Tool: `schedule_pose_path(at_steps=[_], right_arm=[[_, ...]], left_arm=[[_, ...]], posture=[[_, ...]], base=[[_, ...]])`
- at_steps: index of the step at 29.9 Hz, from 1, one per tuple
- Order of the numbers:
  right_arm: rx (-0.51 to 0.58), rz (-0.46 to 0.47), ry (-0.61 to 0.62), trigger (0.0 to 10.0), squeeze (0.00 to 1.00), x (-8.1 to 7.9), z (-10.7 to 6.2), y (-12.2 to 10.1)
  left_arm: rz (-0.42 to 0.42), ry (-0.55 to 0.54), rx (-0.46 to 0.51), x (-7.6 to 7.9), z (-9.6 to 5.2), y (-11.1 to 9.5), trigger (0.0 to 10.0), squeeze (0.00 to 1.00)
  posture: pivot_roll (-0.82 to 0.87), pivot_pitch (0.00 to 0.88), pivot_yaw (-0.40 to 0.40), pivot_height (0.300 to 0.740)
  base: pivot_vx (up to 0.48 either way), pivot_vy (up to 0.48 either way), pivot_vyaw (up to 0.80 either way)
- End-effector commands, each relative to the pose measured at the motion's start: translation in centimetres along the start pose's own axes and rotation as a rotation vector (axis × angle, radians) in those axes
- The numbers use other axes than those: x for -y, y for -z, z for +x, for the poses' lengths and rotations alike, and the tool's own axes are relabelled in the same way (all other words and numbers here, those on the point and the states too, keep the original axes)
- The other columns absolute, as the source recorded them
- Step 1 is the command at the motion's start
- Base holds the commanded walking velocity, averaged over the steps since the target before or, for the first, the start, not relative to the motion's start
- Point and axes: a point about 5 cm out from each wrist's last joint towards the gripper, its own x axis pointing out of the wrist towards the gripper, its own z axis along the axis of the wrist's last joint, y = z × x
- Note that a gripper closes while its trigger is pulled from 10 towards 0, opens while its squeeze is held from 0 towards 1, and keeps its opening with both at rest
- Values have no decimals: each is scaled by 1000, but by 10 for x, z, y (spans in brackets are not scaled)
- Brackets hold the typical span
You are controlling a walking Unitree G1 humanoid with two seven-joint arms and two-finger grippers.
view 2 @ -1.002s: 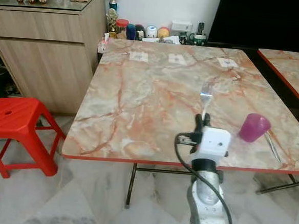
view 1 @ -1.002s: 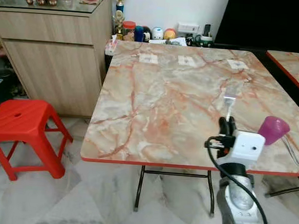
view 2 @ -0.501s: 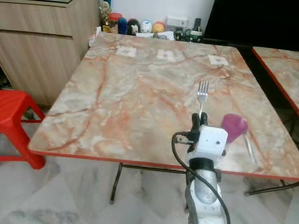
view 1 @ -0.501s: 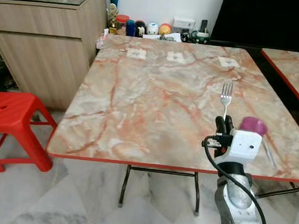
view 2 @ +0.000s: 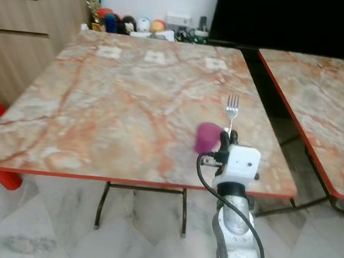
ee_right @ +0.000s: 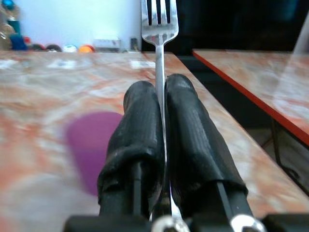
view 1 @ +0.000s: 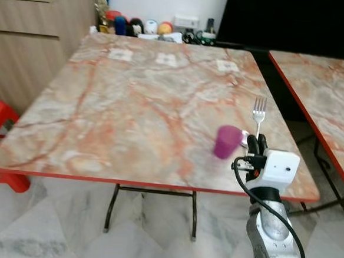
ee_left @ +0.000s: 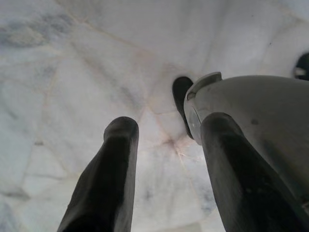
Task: Setting the table
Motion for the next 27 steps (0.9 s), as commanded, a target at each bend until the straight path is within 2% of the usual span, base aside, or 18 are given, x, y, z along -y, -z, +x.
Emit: schedule_pose_path(at_steps=[1,13,20,27], right_arm=[[3,-4,18,10000,0,5,-1,-2],[-3,-6,18,10000,0,5,-1,-1],[-1,-5,17,10000,0,5,-1,-1],[-1,-6,18,10000,0,5,0,-2]], left_arm=[[6,22,-19,6,-2,9,10000,0],[9,26,-24,6,-4,15,10000,0],[14,39,-18,16,-3,14,10000,0],[19,44,-14,20,-3,13,10000,0]], posture=[[-35,134,-28,740],[-37,138,-27,740],[-41,138,-26,740],[-44,130,-26,740]], base=[[0,-469,0],[0,-469,0],[0,-469,0],[0,-469,0]])
